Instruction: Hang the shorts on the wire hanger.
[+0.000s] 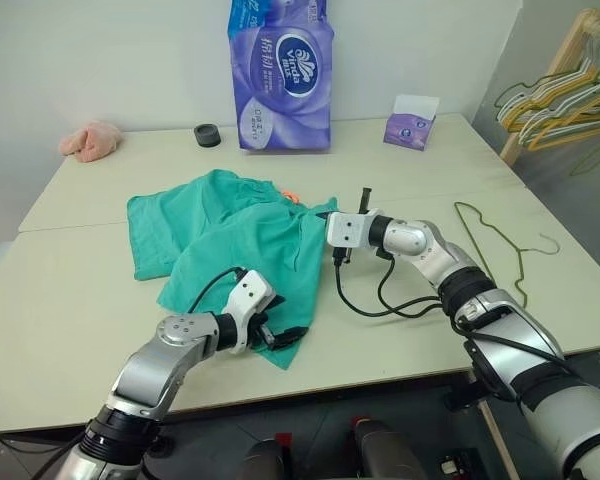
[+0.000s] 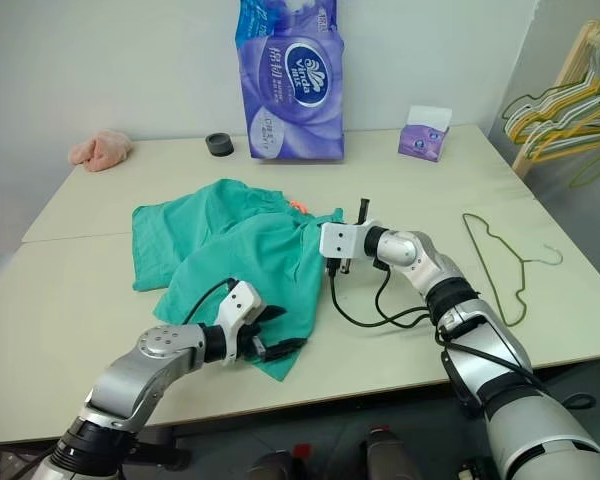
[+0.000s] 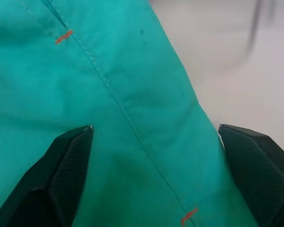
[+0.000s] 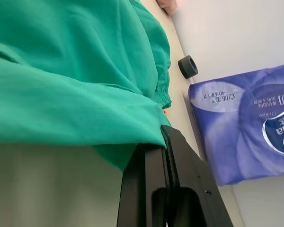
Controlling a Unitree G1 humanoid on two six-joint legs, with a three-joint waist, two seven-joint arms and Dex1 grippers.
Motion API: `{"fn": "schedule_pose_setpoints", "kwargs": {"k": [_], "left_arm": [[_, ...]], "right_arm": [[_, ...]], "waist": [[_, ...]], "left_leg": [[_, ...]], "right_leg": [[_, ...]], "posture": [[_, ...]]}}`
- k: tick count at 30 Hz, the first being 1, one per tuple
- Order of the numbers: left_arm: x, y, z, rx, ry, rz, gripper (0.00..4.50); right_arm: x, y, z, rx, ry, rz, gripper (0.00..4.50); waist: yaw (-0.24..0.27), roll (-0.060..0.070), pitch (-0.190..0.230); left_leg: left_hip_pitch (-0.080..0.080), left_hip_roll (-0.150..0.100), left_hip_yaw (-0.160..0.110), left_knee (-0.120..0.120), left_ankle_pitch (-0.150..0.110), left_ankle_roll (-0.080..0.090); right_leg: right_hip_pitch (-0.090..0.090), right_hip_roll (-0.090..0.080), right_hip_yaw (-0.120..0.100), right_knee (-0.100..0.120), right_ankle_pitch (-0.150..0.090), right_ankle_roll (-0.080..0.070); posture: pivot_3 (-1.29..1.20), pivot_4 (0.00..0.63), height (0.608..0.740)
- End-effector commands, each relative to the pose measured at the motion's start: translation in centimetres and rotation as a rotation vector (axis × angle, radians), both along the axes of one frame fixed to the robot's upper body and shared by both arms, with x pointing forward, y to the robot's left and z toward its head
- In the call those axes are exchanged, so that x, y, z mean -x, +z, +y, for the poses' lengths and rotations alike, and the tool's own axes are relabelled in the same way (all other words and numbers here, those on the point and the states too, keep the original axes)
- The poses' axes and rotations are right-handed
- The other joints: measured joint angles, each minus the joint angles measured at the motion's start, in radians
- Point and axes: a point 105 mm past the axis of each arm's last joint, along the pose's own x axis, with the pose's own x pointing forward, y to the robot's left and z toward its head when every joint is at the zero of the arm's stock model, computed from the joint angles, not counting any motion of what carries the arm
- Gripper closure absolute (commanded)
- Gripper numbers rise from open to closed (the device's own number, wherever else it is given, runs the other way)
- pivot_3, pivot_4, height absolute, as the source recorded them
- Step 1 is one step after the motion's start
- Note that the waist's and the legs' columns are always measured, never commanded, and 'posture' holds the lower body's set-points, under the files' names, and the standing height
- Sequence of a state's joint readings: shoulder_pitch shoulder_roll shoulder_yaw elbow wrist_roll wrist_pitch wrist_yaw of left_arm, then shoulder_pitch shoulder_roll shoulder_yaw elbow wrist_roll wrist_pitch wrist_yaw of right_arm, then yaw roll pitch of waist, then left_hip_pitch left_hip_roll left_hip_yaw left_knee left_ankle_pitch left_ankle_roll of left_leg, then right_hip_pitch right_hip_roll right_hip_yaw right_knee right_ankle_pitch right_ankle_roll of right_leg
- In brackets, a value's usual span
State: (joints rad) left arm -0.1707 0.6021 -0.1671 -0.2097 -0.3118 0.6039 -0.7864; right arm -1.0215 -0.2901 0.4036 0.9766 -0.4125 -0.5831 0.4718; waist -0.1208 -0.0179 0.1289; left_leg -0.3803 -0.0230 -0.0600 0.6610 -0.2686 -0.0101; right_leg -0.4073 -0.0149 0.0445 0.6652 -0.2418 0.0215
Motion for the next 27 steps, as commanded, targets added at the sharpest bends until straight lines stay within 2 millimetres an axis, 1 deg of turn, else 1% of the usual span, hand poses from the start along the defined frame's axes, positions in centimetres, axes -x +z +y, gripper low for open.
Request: {"fn": "schedule_pose_setpoints", "kwargs": {"k": [1,5,9,11,13,16,18,20,21,22,24,27], "left_arm": [[0.2,0.8,0.4,-0.004,-0.044,-0.008,0.02],[0.9,1.1,1.0,-0.033,-0.13,0.014,0.02],[0.5,1.5,1.3,-0.045,-0.156,-0.007,0.02],[-0.1,2.1,0.6,-0.015,-0.165,-0.039,0.02],[-0.3,2.3,0.0,0.006,-0.172,-0.055,0.02],[-0.1,2.0,-1.4,0.022,-0.209,-0.068,0.64],[0.1,1.7,-2.0,0.02,-0.235,-0.068,1.26],[0.7,1.2,-2.1,-0.002,-0.28,-0.061,1.92],[1.0,1.0,-2.1,-0.02,-0.308,-0.05,2.24],[1.3,0.8,-1.9,-0.036,-0.328,-0.042,2.55],[1.6,0.5,-0.8,-0.082,-0.354,-0.021,3.19],[1.7,0.6,1.8,-0.14,-0.339,0.009,4.16]], "right_arm": [[-0.6,1.8,-0.9,0.001,-0.029,-0.091,4.5],[-1.3,2.0,-3.1,0.053,-0.078,-0.133,4.5],[-1.3,1.9,-4.8,0.078,-0.094,-0.138,4.5],[-0.9,1.6,-5.3,0.077,-0.084,-0.126,4.5],[-0.6,1.4,-5.5,0.074,-0.073,-0.115,4.5],[0.2,1.2,-5.1,0.056,-0.043,-0.094,4.5],[0.7,1.1,-4.9,0.058,-0.028,-0.086,4.5],[0.9,1.0,-5.6,0.094,-0.027,-0.076,4.5],[1.1,0.8,-6.3,0.129,-0.033,-0.057,4.5],[1.3,0.6,-6.8,0.155,-0.037,-0.038,4.5],[1.8,0.1,-8.2,0.203,-0.049,0.02,4.5],[3.8,-1.1,-10.7,0.295,-0.049,0.145,4.5]], "waist": [[0.0,0.0,0.0],[0.006,0.0,0.0],[0.007,0.0,0.0],[0.006,0.0,0.0],[0.006,0.0,0.0],[-0.002,0.0,0.0],[-0.009,0.0,0.0],[-0.017,0.0,0.0],[-0.018,0.0,0.0],[-0.018,0.0,0.0],[-0.018,0.0,0.0],[-0.017,0.0,0.0]], "left_leg": [[0.0,0.0,0.0,0.0,0.0,0.0],[0.0,0.0,0.001,0.0,0.0,0.0],[0.0,-0.001,0.002,0.0,0.0,0.0],[0.0,-0.001,0.002,0.001,0.0,0.0],[0.0,0.0,0.002,0.001,0.0,0.0],[0.0,0.0,0.003,0.001,0.0,0.0],[0.0,0.0,0.002,0.001,0.0,0.0],[0.0,0.0,0.001,0.0,0.0,0.0],[0.0,0.0,0.001,0.0,0.0,0.0],[0.0,0.0,0.001,0.0,0.0,0.0],[-0.001,0.0,0.0,0.0,0.0,0.0],[-0.001,0.0,0.0,0.0,0.0,0.0]], "right_leg": [[0.0,0.0,0.0,0.0,0.0,0.0],[0.0,0.0,0.0,0.0,0.0,0.0],[0.0,0.0,0.0,-0.001,0.0,0.0],[0.0,0.0,0.0,0.0,0.0,0.0],[0.001,0.0,0.0,-0.001,0.0,0.0],[0.001,0.0,0.001,-0.001,0.0,0.0],[0.001,0.0,0.001,-0.001,0.0,0.0],[0.0,0.0,0.001,0.0,0.0,0.0],[0.0,0.0,0.0,0.0,0.0,0.0],[0.0,0.0,0.0,0.0,0.0,0.0],[0.0,0.0,0.0,-0.001,0.0,0.0],[0.001,0.0,-0.001,-0.001,0.0,0.0]], "posture": [[-0.1,0.094,0.74],[-0.1,0.093,0.74],[-0.11,0.089,0.74],[-0.12,0.088,0.74],[-0.13,0.088,0.74],[-0.14,0.088,0.74],[-0.15,0.087,0.74],[-0.16,0.088,0.74],[-0.16,0.088,0.74],[-0.16,0.088,0.74],[-0.16,0.09,0.74],[-0.16,0.091,0.74]]}}
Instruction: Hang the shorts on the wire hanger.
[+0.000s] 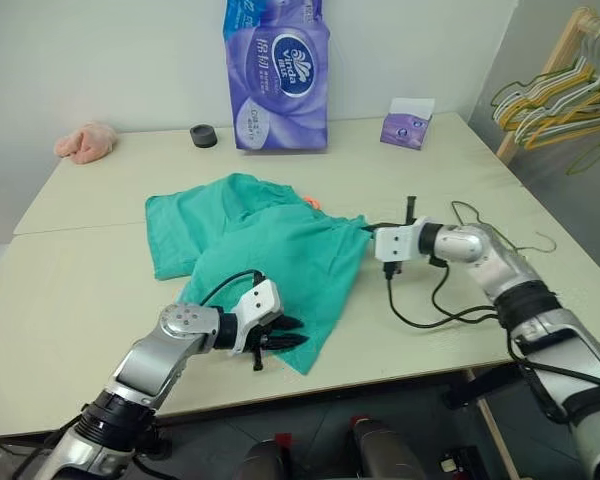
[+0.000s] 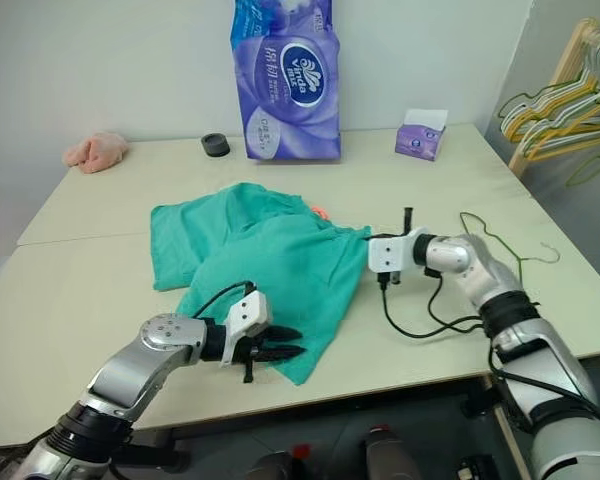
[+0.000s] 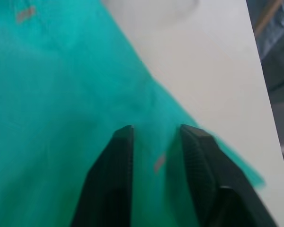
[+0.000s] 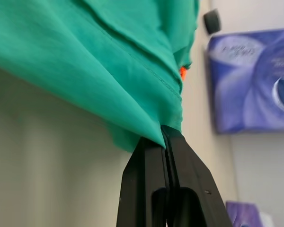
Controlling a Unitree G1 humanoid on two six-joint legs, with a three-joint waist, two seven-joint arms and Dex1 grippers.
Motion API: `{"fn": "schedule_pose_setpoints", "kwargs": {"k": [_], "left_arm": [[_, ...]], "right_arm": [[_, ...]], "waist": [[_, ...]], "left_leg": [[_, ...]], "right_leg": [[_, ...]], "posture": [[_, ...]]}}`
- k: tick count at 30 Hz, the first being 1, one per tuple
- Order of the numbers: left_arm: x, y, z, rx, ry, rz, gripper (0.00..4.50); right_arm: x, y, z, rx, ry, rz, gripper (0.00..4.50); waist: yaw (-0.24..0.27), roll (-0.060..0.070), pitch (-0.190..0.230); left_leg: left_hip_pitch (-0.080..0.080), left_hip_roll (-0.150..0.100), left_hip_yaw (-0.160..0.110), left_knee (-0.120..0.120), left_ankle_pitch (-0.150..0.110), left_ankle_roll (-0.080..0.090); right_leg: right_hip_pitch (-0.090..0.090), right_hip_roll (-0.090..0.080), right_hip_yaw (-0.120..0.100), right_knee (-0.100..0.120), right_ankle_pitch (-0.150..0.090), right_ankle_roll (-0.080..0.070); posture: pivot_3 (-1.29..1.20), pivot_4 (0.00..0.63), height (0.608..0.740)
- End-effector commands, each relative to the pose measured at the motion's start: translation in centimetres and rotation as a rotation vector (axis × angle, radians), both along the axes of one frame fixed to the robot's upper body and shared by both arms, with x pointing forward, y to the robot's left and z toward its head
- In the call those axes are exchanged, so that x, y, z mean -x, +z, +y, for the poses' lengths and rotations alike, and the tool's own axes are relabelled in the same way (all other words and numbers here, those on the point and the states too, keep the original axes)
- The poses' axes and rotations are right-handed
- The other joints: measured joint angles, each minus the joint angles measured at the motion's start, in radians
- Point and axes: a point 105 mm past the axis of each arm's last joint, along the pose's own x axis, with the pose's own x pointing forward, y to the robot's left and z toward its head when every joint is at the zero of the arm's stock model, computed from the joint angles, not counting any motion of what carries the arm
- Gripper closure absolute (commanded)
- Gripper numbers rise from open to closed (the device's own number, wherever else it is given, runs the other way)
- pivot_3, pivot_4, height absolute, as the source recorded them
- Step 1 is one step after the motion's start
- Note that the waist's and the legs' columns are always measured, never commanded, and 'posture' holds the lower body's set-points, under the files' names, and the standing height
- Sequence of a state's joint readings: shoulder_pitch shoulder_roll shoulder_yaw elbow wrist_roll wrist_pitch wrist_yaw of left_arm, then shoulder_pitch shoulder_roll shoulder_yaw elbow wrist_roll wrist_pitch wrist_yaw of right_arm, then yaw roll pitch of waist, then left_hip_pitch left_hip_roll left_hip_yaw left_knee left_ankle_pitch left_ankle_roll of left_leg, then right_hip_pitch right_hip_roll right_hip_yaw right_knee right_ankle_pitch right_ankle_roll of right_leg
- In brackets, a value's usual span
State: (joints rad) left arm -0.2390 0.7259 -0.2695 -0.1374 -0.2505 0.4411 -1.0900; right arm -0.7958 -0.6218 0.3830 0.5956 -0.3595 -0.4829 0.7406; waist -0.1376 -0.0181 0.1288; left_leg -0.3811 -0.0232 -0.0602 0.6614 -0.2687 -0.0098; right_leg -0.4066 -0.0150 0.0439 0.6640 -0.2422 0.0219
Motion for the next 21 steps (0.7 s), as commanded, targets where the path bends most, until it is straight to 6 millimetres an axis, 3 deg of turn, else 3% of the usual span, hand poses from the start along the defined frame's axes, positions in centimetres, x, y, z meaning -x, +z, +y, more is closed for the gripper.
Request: {"fn": "schedule_pose_setpoints", "kwargs": {"k": [1,6,12,18,21], "left_arm": [[-0.1,0.7,2.7,-0.051,0.014,-0.006,4.44],[1.1,0.2,6.2,-0.151,0.021,0.046,4.47],[0.5,0.8,9.3,-0.22,0.088,0.033,4.47],[-2.9,3.0,12.7,-0.25,0.249,-0.095,4.47],[-3.1,4.3,11.7,-0.147,0.254,-0.115,4.47]], "right_arm": [[2.1,0.4,-1.8,0.049,0.002,0.111,4.5],[6.8,-0.9,-2.1,0.087,0.034,0.304,4.5],[10.7,-0.9,1.7,-0.064,0.067,0.476,4.5],[10.2,-1.4,4.0,-0.187,-0.008,0.499,4.5],[8.8,-1.6,4.5,-0.24,-0.083,0.474,4.5]], "waist": [[0.0,0.0,0.0],[-0.002,0.001,0.0],[0.0,0.001,0.0],[0.006,0.001,0.0],[0.008,0.001,0.0]], "left_leg": [[0.0,0.0,0.0,0.0,0.0,0.0],[0.001,0.0,0.0,0.0,0.0,0.0],[0.001,0.001,0.0,0.0,0.0,0.0],[0.001,0.0,0.0,0.001,0.0,0.0],[0.0,-0.001,0.001,0.001,0.0,0.0]], "right_leg": [[0.0,0.0,0.0,0.0,0.0,0.0],[0.0,0.0,0.0,0.001,-0.001,0.001],[0.0,0.0,-0.001,0.001,-0.001,0.002],[0.0,0.0,-0.003,0.001,-0.002,0.002],[0.0,-0.001,-0.003,0.0,-0.001,0.002]], "posture": [[-0.16,0.092,0.74],[-0.16,0.091,0.74],[-0.15,0.09,0.74],[-0.14,0.09,0.74],[-0.13,0.091,0.74]]}}
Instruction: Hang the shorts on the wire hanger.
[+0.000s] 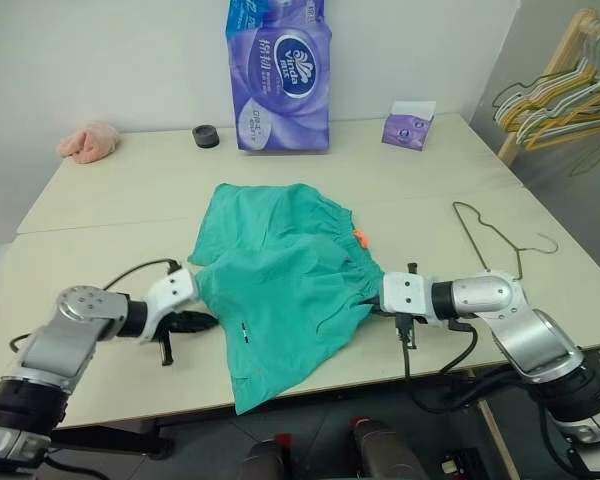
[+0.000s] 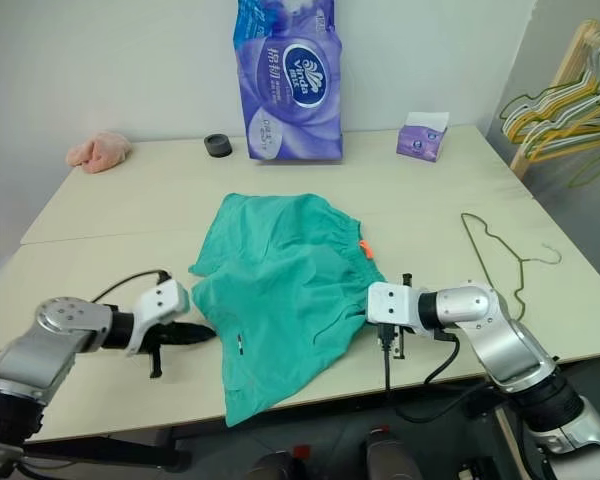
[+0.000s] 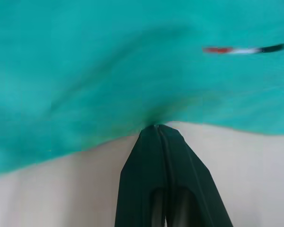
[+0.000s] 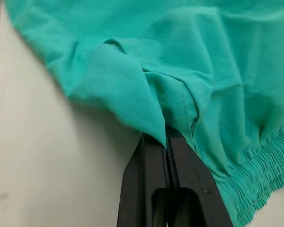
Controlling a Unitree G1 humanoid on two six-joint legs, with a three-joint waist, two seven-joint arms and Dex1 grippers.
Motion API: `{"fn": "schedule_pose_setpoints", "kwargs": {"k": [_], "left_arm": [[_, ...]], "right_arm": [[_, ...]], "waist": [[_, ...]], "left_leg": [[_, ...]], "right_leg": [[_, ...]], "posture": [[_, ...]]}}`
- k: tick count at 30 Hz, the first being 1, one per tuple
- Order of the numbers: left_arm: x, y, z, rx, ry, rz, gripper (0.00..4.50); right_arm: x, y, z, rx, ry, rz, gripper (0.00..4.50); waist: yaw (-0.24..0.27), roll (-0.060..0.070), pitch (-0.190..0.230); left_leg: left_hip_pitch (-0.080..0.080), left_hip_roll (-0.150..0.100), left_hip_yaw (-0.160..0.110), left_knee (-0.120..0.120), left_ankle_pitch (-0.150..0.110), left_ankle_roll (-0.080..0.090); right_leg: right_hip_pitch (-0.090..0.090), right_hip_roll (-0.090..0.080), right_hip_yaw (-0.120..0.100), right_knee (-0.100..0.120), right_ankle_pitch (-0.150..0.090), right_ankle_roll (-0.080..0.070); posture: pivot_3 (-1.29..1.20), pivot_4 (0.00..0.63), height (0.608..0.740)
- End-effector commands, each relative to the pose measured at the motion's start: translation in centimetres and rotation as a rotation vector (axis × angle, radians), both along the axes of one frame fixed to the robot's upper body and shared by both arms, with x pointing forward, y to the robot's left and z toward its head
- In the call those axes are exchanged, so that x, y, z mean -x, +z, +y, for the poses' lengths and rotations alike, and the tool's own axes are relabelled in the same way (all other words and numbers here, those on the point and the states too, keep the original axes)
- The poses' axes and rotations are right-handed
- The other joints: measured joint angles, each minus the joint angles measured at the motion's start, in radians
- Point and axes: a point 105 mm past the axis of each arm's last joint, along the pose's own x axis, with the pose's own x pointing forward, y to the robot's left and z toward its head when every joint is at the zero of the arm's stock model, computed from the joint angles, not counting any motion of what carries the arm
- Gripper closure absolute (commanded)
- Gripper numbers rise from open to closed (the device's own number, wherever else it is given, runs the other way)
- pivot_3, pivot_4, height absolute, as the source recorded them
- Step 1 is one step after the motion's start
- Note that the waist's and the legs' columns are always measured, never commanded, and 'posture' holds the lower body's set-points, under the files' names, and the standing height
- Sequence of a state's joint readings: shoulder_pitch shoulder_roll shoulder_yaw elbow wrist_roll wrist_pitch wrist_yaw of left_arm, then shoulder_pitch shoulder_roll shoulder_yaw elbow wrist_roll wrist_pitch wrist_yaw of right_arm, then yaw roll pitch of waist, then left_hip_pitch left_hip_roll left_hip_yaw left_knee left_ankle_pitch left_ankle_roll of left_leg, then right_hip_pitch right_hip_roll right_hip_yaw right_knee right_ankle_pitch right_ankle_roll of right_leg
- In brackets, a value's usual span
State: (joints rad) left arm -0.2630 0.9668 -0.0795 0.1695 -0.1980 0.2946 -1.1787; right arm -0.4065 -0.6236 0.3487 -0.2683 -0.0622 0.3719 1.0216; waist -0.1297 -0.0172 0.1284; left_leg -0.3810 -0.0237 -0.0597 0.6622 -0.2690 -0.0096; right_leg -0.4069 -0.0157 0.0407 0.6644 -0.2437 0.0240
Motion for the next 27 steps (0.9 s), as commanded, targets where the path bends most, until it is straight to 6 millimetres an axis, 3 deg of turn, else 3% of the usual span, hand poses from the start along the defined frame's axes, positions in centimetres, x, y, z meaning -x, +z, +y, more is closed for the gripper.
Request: {"fn": "schedule_pose_setpoints", "kwargs": {"k": [1,5,7,10,13,20,22,27], "left_arm": [[-0.1,2.5,-1.3,0.109,-0.026,-0.058,4.47],[2.6,5.3,-5.1,0.366,-0.107,0.058,4.47],[4.1,5.3,-6.5,0.383,-0.16,0.12,4.47],[5.4,4.0,-7.9,0.377,-0.187,0.196,3.89],[6.5,2.6,-9.7,0.405,-0.217,0.273,2.97],[6.2,0.4,-14.1,0.429,-0.263,0.247,0.69],[5.1,-0.1,-14.9,0.418,-0.241,0.188,0.04],[4.1,-0.7,-16.6,0.396,-0.247,0.108,0.01]], "right_arm": [[-1.4,0.5,0.3,-0.017,-0.078,-0.051,4.5],[-1.5,0.0,-0.2,0.039,-0.057,-0.072,4.5],[-1.2,0.0,-0.4,0.045,-0.036,-0.066,4.5],[-0.9,0.2,-0.4,0.039,-0.022,-0.058,4.5],[-1.0,0.4,-0.1,0.029,-0.023,-0.056,4.5],[0.0,2.2,0.9,-0.04,0.008,0.002,4.5],[0.2,2.8,1.3,-0.064,0.006,0.014,4.5],[-0.3,3.7,2.1,-0.08,-0.001,0.002,4.5]], "waist": [[0.002,0.0,0.0],[0.01,0.0,0.0],[0.016,0.0,0.0],[0.018,0.0,0.0],[0.021,0.0,0.0],[0.025,0.0,0.0],[0.024,0.0,0.0],[0.022,0.0,0.0]], "left_leg": [[0.0,0.0,0.0,0.0,0.0,0.0],[-0.001,-0.001,0.0,0.0,0.0,0.0],[-0.001,-0.001,0.0,0.001,0.0,0.0],[0.0,-0.001,0.0,0.0,0.0,0.0],[0.001,0.0,0.001,0.001,0.0,0.0],[0.0,-0.001,0.002,0.001,0.0,0.0],[0.0,-0.001,0.002,0.001,0.0,0.0],[0.0,-0.001,0.001,0.001,0.0,0.0]], "right_leg": [[0.0,-0.001,0.0,0.0,0.0,0.0],[0.0,-0.002,0.001,0.0,0.0,0.0],[0.0,-0.002,0.001,0.0,0.0,0.0],[0.0,-0.002,0.001,0.001,0.0,0.0],[0.0,-0.001,0.001,0.001,0.0,0.0],[0.001,-0.001,0.001,0.001,0.0,0.0],[0.001,-0.001,0.002,0.0,0.0,0.0],[0.001,-0.001,0.002,0.0,0.0,0.0]], "posture": [[-0.13,0.092,0.74],[-0.12,0.091,0.74],[-0.11,0.089,0.74],[-0.11,0.088,0.74],[-0.12,0.088,0.74],[-0.15,0.093,0.74],[-0.16,0.095,0.74],[-0.16,0.095,0.74]]}}
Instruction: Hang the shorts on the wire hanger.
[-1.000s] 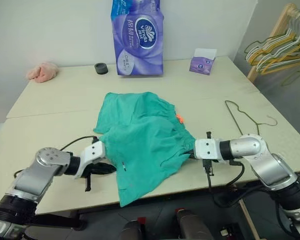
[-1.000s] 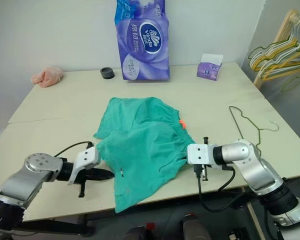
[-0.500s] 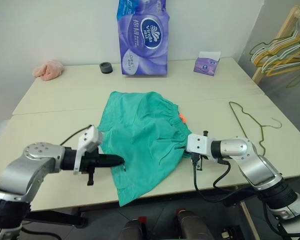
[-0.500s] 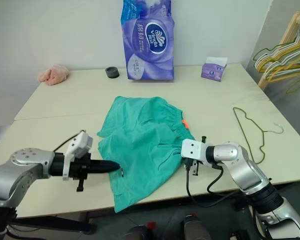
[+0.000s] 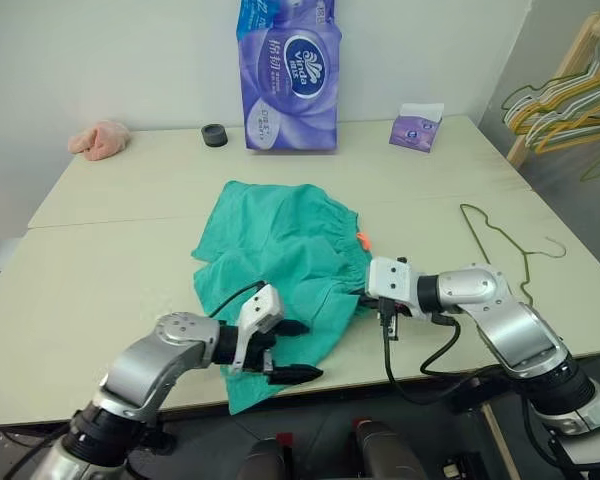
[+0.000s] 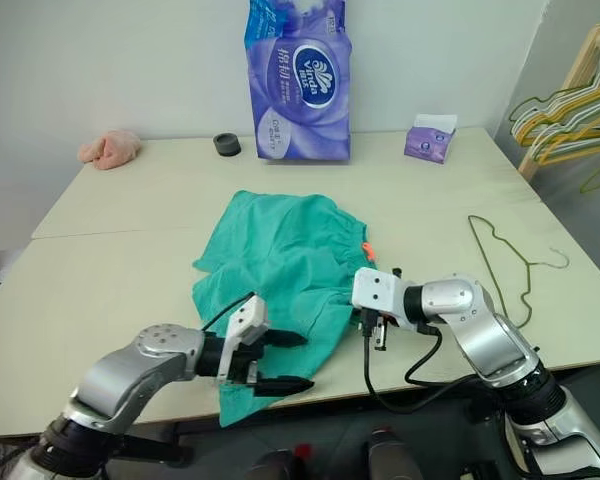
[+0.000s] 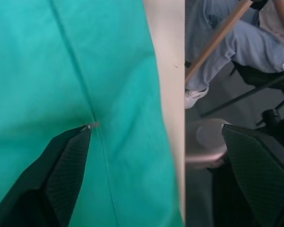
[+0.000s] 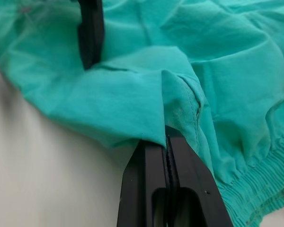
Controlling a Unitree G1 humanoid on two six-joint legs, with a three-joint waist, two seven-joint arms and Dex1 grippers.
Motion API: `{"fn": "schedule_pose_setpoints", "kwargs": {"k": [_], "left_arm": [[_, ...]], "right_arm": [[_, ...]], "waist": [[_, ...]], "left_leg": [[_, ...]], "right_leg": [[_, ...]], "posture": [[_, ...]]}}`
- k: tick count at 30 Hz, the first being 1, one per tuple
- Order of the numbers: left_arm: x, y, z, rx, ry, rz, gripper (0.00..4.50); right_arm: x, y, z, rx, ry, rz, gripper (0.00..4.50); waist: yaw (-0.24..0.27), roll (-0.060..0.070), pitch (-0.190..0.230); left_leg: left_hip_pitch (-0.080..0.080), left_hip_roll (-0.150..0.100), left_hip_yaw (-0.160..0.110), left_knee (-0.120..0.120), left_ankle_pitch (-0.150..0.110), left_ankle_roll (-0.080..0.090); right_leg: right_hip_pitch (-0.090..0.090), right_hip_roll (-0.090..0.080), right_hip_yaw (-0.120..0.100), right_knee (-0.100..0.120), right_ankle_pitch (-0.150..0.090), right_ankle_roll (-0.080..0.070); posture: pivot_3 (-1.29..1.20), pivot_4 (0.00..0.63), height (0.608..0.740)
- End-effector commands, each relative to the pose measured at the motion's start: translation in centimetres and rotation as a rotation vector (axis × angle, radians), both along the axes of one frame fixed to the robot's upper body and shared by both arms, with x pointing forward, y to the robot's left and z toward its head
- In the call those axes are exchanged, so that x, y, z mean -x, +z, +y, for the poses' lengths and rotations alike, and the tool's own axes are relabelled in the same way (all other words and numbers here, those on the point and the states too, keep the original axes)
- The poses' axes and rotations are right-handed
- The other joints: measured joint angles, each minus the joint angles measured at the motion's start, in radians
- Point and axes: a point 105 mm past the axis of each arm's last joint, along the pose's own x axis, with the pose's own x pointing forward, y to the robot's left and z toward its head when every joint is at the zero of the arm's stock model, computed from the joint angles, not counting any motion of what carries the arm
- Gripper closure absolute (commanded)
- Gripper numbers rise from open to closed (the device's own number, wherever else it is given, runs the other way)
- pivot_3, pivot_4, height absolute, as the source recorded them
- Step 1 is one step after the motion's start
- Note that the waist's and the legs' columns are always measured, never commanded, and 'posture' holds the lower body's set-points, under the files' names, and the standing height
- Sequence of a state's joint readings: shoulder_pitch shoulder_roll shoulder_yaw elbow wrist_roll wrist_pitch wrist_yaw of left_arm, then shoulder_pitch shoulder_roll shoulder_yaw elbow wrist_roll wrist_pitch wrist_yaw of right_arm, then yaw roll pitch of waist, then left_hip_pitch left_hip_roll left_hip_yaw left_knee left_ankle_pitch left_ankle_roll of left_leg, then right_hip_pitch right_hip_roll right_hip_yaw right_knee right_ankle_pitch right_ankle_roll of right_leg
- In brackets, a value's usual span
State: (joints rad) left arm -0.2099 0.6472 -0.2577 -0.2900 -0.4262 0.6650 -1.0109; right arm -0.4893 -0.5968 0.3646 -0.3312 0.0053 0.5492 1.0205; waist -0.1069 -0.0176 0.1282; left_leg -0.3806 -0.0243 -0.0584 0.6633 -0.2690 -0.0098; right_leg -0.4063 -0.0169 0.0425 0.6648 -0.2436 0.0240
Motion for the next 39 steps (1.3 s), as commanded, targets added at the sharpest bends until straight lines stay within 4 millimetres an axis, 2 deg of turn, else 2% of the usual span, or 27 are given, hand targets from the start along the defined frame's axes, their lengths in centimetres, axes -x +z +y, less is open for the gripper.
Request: {"fn": "schedule_pose_setpoints", "kwargs": {"k": [1,5,12,13,15,21,27,33,39], "left_arm": [[-0.4,-0.1,-0.7,-0.036,-0.012,-0.077,0.01],[-1.0,-1.2,0.3,-0.146,0.012,-0.163,0.01],[-1.7,-1.4,4.1,-0.27,0.041,-0.232,0.01],[-1.5,-1.5,4.4,-0.285,0.032,-0.233,0.41],[-1.4,-1.8,5.1,-0.311,0.025,-0.234,0.82],[-1.7,-1.8,7.0,-0.362,0.042,-0.259,2.69],[-1.3,-1.1,7.1,-0.313,0.026,-0.225,4.47],[-2.3,0.5,8.3,-0.283,0.072,-0.232,4.47],[-3.0,1.9,9.2,-0.281,0.078,-0.246,4.5]], "right_arm": [[-0.3,1.9,0.6,-0.033,0.003,-0.052,4.5],[-0.6,2.6,0.6,-0.049,-0.005,-0.052,4.5],[-0.8,3.0,0.2,-0.053,-0.025,-0.049,4.5],[-0.8,3.0,0.3,-0.055,-0.025,-0.049,4.5],[-0.7,3.0,0.3,-0.058,-0.022,-0.045,4.5],[-0.4,2.9,0.5,-0.068,-0.01,-0.032,4.5],[0.1,2.6,0.9,-0.08,0.012,-0.012,4.5],[1.6,1.6,0.8,-0.033,0.11,-0.03,4.5],[1.9,-0.8,-0.7,0.096,0.158,-0.116,2.68]], "waist": [[-0.002,0.0,0.0],[-0.005,0.0,0.0],[-0.005,0.0,0.0],[-0.005,0.0,0.0],[-0.005,0.0,0.0],[-0.005,0.0,0.0],[-0.005,0.0,0.0],[-0.004,0.0,0.0],[-0.002,0.0,0.0]], "left_leg": [[0.0,0.0,0.0,0.0,0.0,0.0],[0.0,0.0,-0.001,0.0,0.0,0.0],[0.0,0.0,-0.001,0.0,0.0,0.0],[0.0,0.0,-0.001,0.0,0.0,0.0],[0.0,0.0,-0.001,-0.001,0.0,0.0],[0.0,0.0,-0.001,-0.001,0.0,0.0],[0.0,0.0,-0.001,-0.001,0.0,0.0],[0.0,0.0,-0.001,0.0,0.0,0.0],[0.0,0.0,0.0,0.0,0.0,0.0]], "right_leg": [[0.0,0.0,0.0,0.0,0.0,0.0],[0.0,0.0,0.0,0.0,0.0,0.0],[0.0,0.0,0.0,0.0,0.0,0.0],[0.0,0.0,0.0,0.0,0.0,0.0],[0.0,0.0,0.0,0.0,0.0,0.0],[0.0,0.0,0.0,0.0,0.0,0.0],[0.0,0.0,-0.001,0.0,0.0,0.0],[0.0,0.0,-0.001,0.0,0.0,0.0],[0.0,0.0,-0.002,0.0,0.0,0.0]], "posture": [[-0.16,0.095,0.74],[-0.16,0.095,0.74],[-0.15,0.095,0.74],[-0.15,0.095,0.74],[-0.15,0.095,0.74],[-0.14,0.093,0.74],[-0.14,0.091,0.74],[-0.14,0.087,0.74],[-0.13,0.084,0.74]]}}
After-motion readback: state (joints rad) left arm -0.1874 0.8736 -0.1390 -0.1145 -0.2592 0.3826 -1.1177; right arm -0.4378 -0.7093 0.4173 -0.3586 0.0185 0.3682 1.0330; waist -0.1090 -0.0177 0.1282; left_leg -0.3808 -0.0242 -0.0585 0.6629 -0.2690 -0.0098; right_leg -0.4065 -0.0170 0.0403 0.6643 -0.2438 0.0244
